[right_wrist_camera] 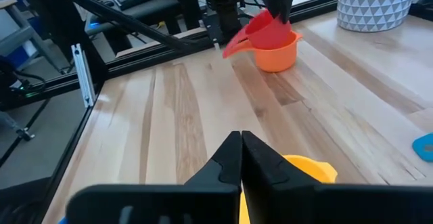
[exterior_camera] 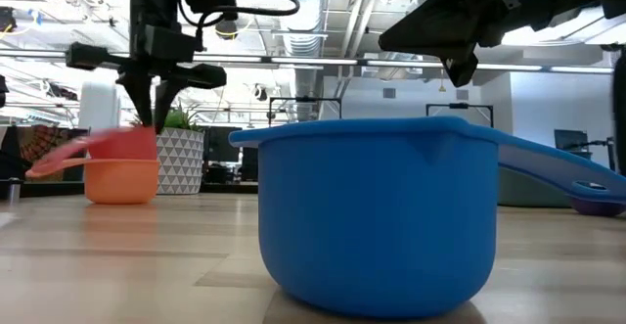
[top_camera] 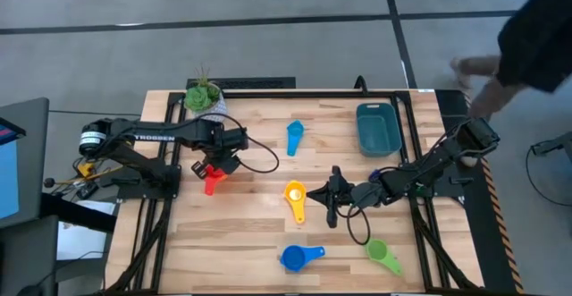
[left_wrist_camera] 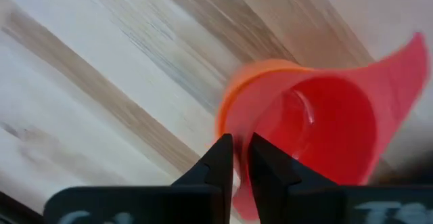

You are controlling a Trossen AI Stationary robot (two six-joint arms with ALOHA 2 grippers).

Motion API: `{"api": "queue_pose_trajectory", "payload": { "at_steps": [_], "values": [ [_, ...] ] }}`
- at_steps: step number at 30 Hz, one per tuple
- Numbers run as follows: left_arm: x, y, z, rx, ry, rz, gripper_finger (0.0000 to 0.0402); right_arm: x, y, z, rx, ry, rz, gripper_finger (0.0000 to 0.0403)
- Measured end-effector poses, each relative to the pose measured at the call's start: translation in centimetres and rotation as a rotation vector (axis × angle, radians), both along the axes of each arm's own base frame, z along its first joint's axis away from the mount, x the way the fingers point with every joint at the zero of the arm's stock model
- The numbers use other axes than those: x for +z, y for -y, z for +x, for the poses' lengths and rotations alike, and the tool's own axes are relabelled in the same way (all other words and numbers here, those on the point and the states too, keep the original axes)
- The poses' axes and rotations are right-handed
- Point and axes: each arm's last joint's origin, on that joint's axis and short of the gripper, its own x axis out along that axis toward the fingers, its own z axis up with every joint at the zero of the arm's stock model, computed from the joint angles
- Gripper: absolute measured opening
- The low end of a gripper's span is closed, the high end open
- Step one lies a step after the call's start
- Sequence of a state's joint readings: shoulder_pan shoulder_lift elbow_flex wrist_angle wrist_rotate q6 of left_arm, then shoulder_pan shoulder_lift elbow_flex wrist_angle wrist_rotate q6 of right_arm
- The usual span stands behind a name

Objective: Nest measuring cups in basket
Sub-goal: Stack the red measuring cup into the orange measuring cup, then move the nested measuring cups to the center of the table

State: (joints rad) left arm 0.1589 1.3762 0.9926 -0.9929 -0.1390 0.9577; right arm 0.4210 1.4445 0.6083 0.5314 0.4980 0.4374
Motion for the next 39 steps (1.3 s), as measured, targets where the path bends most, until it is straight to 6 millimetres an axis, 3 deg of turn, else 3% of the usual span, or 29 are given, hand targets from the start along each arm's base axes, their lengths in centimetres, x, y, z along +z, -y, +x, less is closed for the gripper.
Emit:
{"api": "queue_pose_trajectory", "payload": {
  "at_steps": [6,12,19,27,32,39],
  "values": [
    [-0.5,0.0,0.0,0.005,0.002,0.018,0.0055,0.0,0.0,0.0,0.001,0.0,0.001,0.0029],
    [-0.5,-0.1,-0.1,0.114,0.021,0.007,0.0063,0.0,0.0,0.0,0.0,0.0,0.008,0.0035],
    [-0.5,-1.3,-0.3,0.631,0.123,0.064,0.0069,0.0,-0.1,0.0,-0.006,0.002,0.039,0.0032],
    [-0.7,-3.4,-1.0,0.976,0.138,-0.187,0.0069,-0.3,0.4,0.0,-0.03,-0.021,0.052,0.006],
    [-2.2,-4.2,-2.1,1.051,0.109,-0.136,0.0086,-0.3,0.3,0.0,-0.033,-0.021,0.063,0.0078],
    [-5.4,-4.2,-3.4,1.084,0.082,-0.17,0.016,-0.3,0.3,0.0,-0.033,-0.023,0.069,0.0096]
  ]
}}
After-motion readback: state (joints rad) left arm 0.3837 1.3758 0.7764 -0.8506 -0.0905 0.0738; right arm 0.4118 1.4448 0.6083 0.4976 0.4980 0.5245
